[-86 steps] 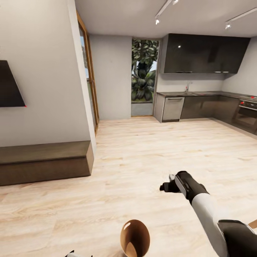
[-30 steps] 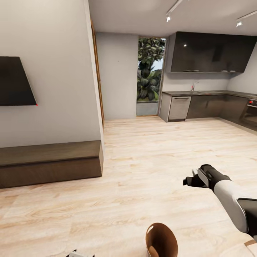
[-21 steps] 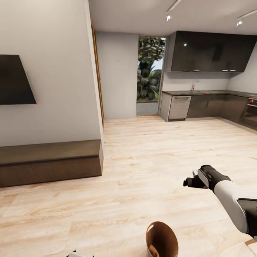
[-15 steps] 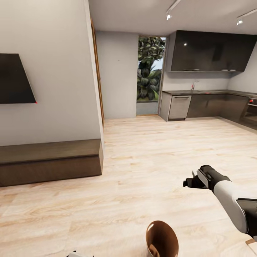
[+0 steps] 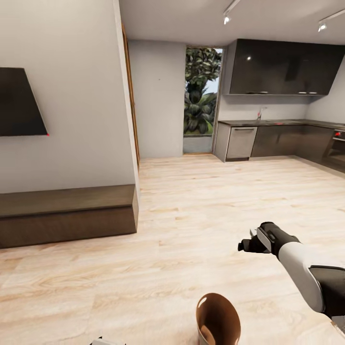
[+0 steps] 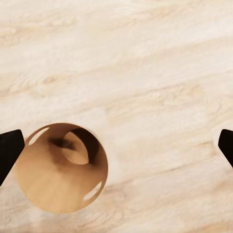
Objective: Put the three can of soda from the living room inside the tash can in the kitchen.
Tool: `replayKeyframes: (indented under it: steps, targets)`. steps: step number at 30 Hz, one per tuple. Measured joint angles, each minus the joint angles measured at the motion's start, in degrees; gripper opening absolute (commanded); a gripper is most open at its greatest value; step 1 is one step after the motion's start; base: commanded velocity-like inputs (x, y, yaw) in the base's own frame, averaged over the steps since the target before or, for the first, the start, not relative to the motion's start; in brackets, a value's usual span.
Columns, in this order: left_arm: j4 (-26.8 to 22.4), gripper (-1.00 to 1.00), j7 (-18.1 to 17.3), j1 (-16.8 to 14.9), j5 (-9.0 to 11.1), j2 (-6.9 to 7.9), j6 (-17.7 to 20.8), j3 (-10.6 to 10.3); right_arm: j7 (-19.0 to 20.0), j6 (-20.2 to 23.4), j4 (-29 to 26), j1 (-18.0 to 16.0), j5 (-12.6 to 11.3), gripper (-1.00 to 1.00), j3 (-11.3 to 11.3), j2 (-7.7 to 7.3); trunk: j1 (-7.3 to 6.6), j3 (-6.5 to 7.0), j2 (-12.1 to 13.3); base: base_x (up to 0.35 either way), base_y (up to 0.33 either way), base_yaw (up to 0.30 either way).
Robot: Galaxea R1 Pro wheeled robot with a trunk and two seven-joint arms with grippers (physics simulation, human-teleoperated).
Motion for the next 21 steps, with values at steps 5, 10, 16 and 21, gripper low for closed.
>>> replayKeyframes:
  steps: [5, 10, 16, 21]
  targets:
    - [-0.04, 1.00, -0.03, 0.00, -0.03, 0.03, 0.14, 0.00, -0.43, 0.02, 0.46, 0.00, 0.02, 1.00, 0.01, 1.07, 1.10, -0.90, -2.01, 0.000, 0.000, 0.000]
    - [-0.01, 1.00, -0.05, 0.00, -0.04, 0.00, 0.15, 0.00, -0.48, 0.02, 0.67, 0.00, 0.03, 1.00, -0.05, 1.09, 2.20, -1.80, -4.01, 0.000, 0.000, 0.000]
    - [0.10, 1.00, -0.07, 0.00, -0.07, -0.01, 0.16, 0.00, -0.49, 0.02, 0.77, 0.00, 0.03, 1.00, 0.01, 1.19, 3.51, -2.87, -6.42, 0.000, 0.000, 0.000]
    - [0.15, 1.00, -0.06, 0.00, -0.11, -0.02, 0.16, 0.00, -0.49, 0.02, 0.78, 0.00, 0.03, 1.00, 0.01, 1.22, 4.61, -3.77, -8.42, 0.000, 0.000, 0.000]
